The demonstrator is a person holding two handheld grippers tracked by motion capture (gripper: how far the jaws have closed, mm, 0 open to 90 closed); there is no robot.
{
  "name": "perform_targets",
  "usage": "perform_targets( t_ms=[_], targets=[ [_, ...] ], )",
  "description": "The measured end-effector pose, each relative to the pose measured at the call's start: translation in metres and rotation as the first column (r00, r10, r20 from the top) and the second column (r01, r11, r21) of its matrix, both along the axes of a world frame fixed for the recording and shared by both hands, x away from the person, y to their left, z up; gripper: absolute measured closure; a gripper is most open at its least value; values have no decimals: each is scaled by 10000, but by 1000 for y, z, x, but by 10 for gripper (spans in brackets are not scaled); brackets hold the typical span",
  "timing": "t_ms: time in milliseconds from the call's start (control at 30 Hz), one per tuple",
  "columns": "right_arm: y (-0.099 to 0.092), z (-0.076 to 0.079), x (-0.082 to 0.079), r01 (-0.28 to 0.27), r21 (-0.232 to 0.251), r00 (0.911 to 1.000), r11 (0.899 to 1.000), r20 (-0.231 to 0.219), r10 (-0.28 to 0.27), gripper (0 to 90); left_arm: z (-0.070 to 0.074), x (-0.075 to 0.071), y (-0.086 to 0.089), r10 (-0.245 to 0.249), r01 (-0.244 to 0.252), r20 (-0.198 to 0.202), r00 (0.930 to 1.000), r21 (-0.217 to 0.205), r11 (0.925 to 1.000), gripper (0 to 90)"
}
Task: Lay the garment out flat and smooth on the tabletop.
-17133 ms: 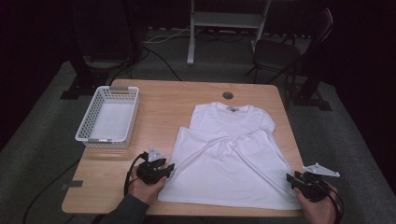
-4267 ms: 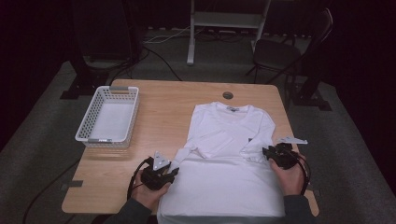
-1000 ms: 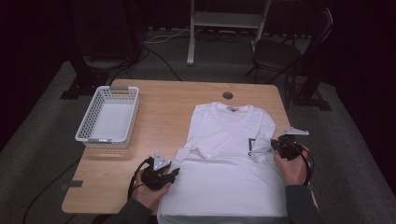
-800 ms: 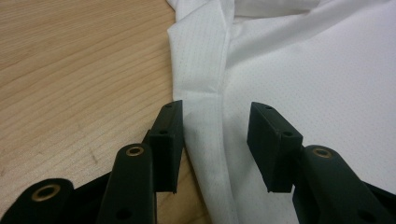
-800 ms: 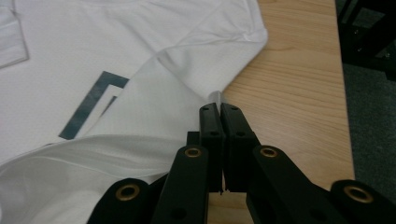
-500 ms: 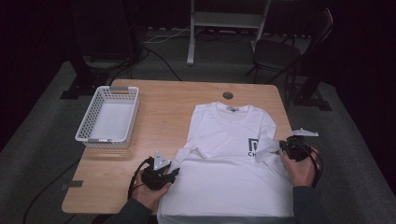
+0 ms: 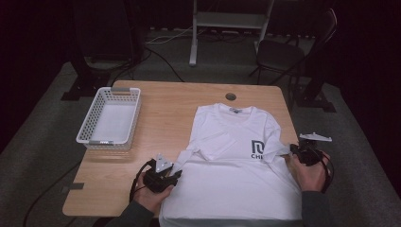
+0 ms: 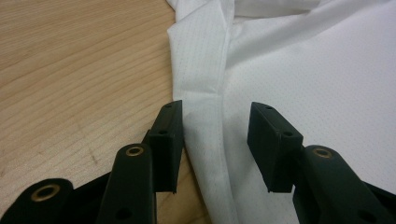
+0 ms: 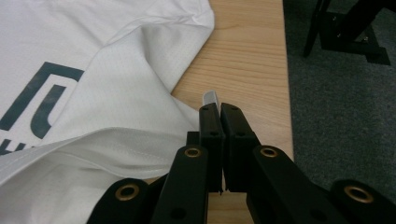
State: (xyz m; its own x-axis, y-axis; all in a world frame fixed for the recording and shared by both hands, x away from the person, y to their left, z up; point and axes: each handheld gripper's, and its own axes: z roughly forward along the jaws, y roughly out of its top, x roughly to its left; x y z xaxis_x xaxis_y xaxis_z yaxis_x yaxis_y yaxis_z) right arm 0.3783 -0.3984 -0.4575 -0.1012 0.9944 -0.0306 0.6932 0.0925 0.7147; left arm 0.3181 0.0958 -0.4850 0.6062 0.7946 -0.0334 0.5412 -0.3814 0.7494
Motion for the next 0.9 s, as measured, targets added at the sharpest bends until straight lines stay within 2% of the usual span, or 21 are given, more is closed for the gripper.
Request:
perform_targets(
  t_ms=[600,700,900],
  targets=[
    [-21,2,-9,595,56,9981,9982,178,-596,869,0,0,0,0,0,3,10000,21,10000,567],
    [-23,2,-11,651,48,9977,9979,172,-652,834,0,0,0,-1,1,-1,10000,37,10000,567],
    [-18,8,-16,624,73,9965,9980,544,-627,750,0,0,-1,0,0,11,10000,50,10000,560]
  ],
)
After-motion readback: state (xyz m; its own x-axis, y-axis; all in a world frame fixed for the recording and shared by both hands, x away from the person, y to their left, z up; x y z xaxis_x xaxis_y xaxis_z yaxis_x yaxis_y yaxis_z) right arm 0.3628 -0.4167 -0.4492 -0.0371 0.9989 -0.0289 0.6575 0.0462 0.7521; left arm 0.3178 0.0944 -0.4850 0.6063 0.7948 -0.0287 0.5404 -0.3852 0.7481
